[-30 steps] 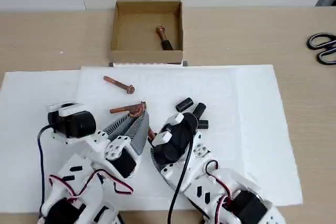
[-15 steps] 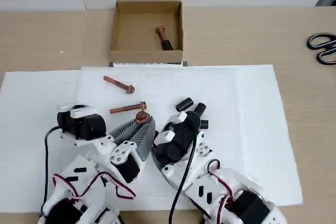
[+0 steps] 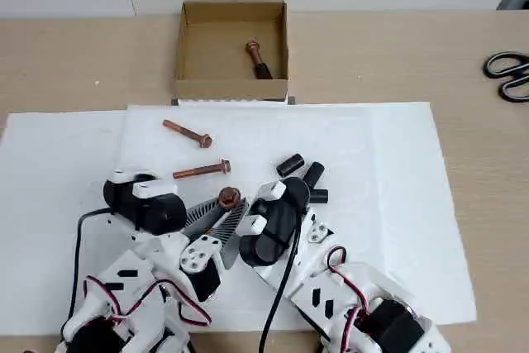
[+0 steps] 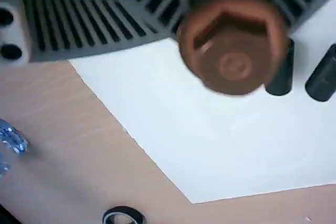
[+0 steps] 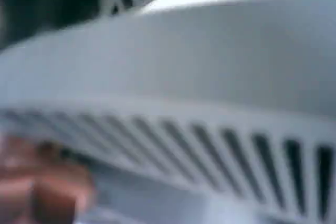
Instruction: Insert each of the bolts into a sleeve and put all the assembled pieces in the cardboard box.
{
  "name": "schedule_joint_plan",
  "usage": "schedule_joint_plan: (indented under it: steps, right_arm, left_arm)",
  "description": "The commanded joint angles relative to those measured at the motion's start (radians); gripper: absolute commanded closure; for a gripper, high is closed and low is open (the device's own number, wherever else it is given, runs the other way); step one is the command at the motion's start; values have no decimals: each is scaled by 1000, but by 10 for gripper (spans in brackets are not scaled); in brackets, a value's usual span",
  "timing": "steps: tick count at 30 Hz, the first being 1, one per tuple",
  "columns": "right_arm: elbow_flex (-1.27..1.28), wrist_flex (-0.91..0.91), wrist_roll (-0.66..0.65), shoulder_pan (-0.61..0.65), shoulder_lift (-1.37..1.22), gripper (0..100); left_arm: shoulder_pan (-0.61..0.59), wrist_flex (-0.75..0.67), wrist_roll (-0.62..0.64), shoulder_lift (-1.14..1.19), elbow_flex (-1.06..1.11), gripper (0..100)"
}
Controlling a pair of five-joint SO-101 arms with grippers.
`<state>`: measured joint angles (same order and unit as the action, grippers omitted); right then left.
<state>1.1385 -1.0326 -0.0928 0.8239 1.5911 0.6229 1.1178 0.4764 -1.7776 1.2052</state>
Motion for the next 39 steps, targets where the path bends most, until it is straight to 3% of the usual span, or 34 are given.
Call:
schedule_joint_plan:
  steps: [1,8,16,34,39]
  right_arm:
    - [-123,68,-35,-44,7,995]
    - [-123,68,-44,-44,13,995]
    - [-123,68,-44,-44,10,995]
    - [-97,58,-41,-47,5,995]
    - [-51,59,-38,-88,13,995]
  left_arm:
    - [26,46,-14,8,21,995]
    - [8,40,-17,8,30,991]
    - [-57,46,-17,9,30,789]
    - [-61,46,-11,8,-104,790]
    - [-141,41,-14,9,-147,791]
